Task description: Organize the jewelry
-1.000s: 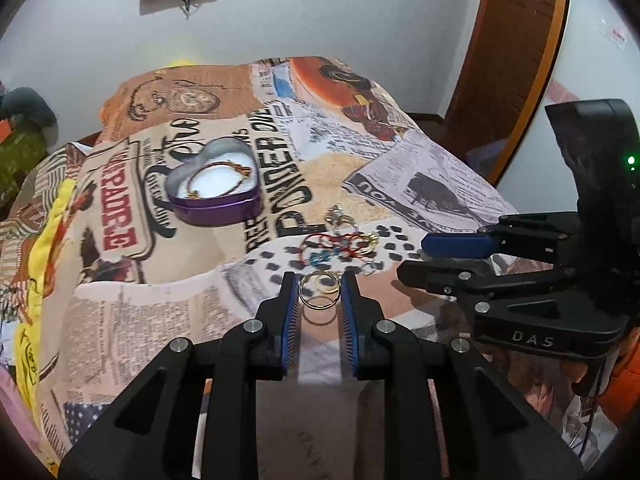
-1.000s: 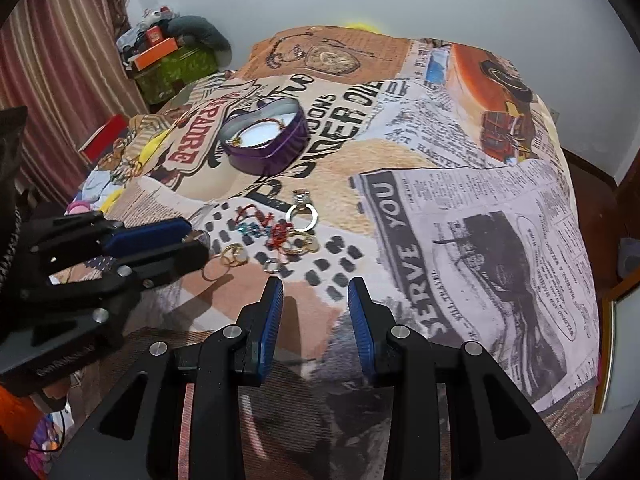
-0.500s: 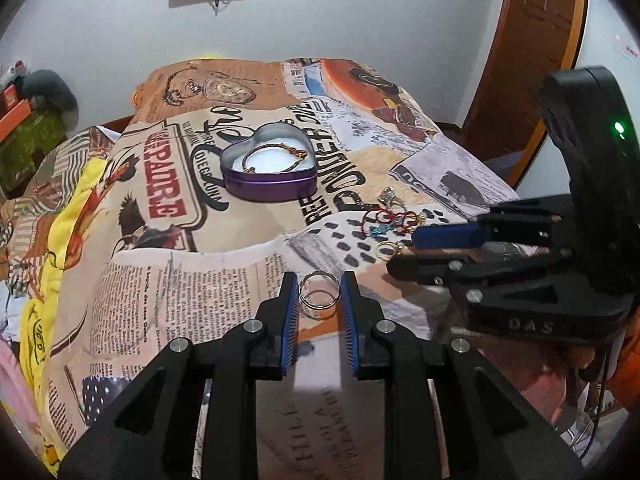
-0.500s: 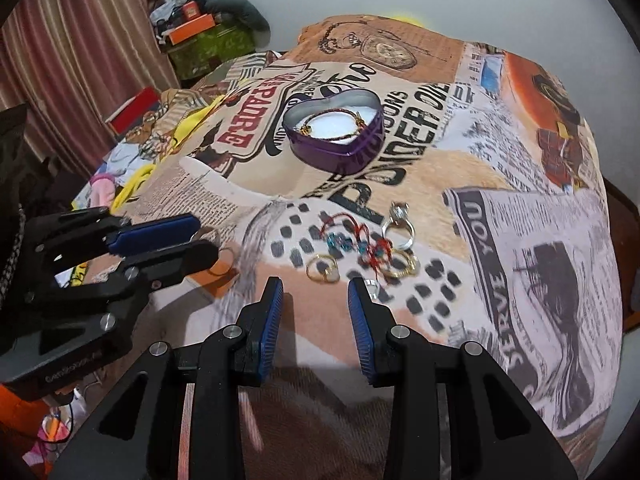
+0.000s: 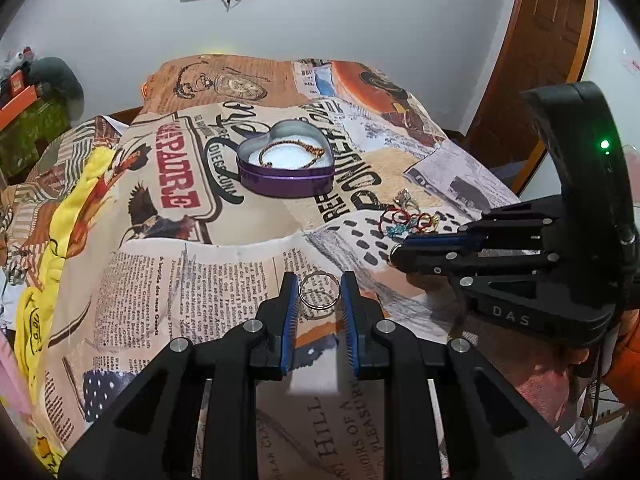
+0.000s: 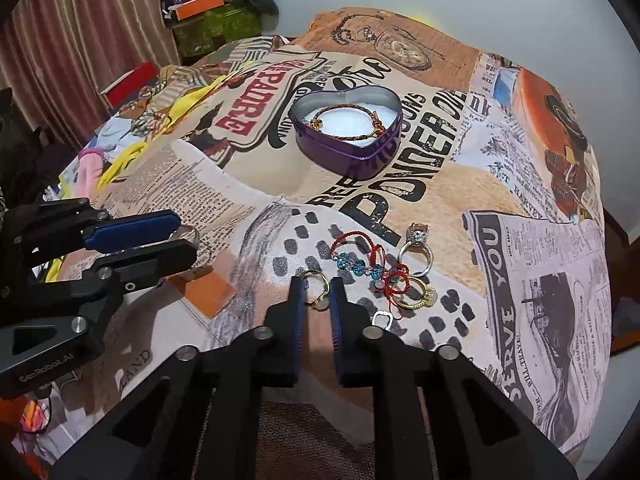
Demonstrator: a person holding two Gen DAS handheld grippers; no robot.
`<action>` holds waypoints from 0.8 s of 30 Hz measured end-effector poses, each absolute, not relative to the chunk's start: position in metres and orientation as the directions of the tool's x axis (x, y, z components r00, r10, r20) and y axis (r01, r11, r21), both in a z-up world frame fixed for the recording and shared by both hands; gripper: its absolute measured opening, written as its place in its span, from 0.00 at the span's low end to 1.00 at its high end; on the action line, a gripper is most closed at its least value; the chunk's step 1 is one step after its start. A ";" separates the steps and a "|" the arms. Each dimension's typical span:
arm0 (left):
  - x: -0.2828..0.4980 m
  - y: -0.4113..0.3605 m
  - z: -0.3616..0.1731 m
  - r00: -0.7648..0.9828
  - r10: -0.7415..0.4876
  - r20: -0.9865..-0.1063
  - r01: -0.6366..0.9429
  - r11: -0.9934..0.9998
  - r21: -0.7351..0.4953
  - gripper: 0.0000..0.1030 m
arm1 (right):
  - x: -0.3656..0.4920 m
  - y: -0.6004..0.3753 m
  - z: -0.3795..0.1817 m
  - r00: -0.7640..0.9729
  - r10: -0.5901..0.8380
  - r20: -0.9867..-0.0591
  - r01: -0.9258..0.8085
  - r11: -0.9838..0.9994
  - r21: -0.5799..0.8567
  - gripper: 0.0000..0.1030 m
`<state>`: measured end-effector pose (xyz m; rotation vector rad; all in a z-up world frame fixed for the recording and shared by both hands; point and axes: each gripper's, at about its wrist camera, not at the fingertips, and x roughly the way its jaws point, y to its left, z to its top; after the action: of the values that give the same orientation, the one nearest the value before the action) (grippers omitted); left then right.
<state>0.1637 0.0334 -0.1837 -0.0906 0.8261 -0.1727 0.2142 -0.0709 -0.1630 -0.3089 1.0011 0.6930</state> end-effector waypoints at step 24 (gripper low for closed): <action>0.192 0.047 -0.143 0.748 -0.148 -0.647 0.078 0.988 -0.136 0.20 | 0.236 -0.081 -0.105 0.471 0.471 -0.746 -0.601 0.790 0.120 0.08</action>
<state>0.1923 0.0470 -0.1428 -0.1022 0.7160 -0.1237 0.2364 -0.0814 -0.1051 -0.1667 0.8570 0.6601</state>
